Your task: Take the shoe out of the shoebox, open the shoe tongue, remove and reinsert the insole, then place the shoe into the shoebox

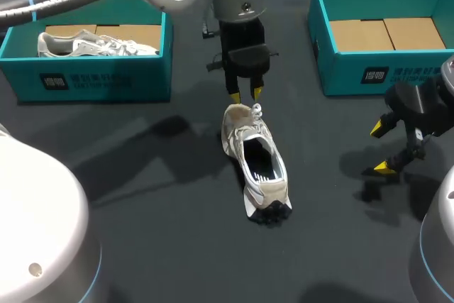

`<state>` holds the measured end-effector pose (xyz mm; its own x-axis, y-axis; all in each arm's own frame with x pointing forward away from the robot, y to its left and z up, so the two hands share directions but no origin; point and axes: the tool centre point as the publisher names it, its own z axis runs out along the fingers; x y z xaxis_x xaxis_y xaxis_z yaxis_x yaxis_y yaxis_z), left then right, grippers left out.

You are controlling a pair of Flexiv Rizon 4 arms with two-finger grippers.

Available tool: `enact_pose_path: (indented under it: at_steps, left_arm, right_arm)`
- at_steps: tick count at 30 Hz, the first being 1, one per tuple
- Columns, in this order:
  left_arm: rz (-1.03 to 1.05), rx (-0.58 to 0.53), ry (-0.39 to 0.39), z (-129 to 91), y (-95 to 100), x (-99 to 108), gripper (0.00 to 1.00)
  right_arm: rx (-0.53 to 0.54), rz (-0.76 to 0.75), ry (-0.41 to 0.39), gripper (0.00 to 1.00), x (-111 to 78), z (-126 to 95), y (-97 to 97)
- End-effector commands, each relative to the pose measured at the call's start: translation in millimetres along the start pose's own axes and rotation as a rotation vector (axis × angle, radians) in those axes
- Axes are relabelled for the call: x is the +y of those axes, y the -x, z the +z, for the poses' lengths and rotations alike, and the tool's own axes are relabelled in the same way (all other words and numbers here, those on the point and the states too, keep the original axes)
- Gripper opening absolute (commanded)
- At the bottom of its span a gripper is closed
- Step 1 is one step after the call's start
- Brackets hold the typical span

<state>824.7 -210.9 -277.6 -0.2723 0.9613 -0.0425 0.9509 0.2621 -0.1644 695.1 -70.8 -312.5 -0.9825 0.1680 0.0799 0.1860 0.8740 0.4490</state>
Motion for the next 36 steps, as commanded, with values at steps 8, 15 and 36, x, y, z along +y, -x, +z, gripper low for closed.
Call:
enact_pose_path:
  at_steps: [8,15,36]
  left_arm:
    - [0.045,-0.003,-0.039,4.1,-1.6,-23.8,0.33]
    - [0.062,0.009,-0.077,33.0,-0.6,-47.4,0.33]
    - [0.097,-0.063,-0.099,41.2,-15.9,-73.0,0.33]
  right_arm:
    - [-0.002,0.0,-0.001,1.0,-0.2,-0.2,-1.6]
    - [-0.002,0.0,-0.001,1.0,-0.2,-0.2,-1.6]
    - [-0.002,0.0,-0.001,1.0,-0.2,-0.2,-1.6]
